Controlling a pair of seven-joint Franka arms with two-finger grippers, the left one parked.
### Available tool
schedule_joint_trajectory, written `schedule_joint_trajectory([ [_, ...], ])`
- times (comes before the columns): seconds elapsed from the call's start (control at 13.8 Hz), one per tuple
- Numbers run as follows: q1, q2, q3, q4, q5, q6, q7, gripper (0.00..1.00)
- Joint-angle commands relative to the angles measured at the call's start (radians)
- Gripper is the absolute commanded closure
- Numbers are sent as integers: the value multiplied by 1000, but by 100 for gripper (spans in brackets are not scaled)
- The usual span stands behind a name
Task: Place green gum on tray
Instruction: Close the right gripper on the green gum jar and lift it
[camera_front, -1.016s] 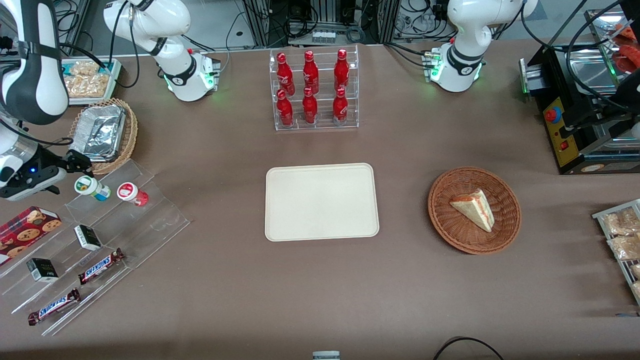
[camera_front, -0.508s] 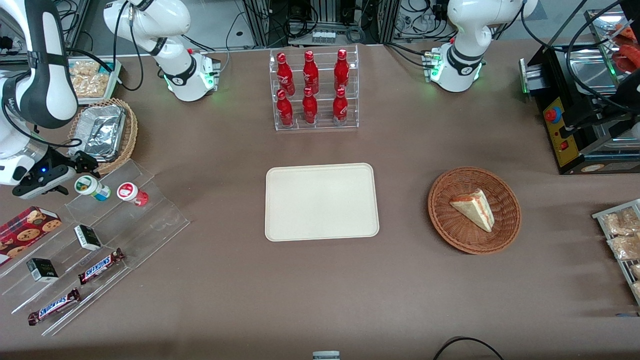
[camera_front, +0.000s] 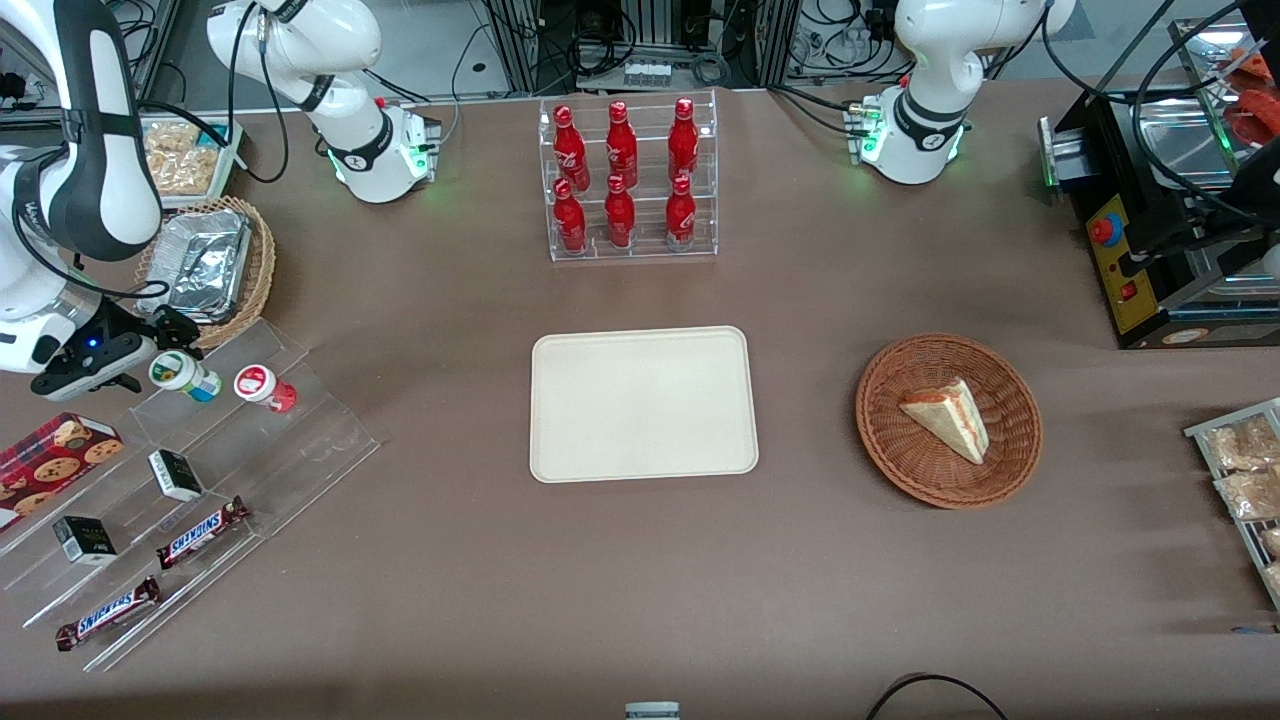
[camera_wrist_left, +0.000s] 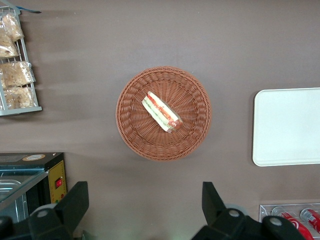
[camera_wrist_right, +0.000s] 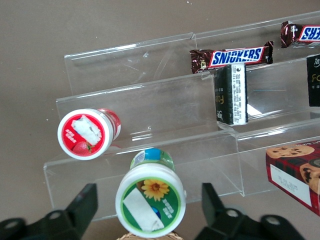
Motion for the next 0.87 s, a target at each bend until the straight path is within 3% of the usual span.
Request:
schedule_joint_trajectory([
  [0.0,5,5,-6,-8,23,27,-18,70],
  [0.15,5,11,-6,-5,25,27,-15,100],
  [0.44,8,11,-5,30,37,6,-14,100],
  [0.8,48,14,8,232,63,-261,14,100],
])
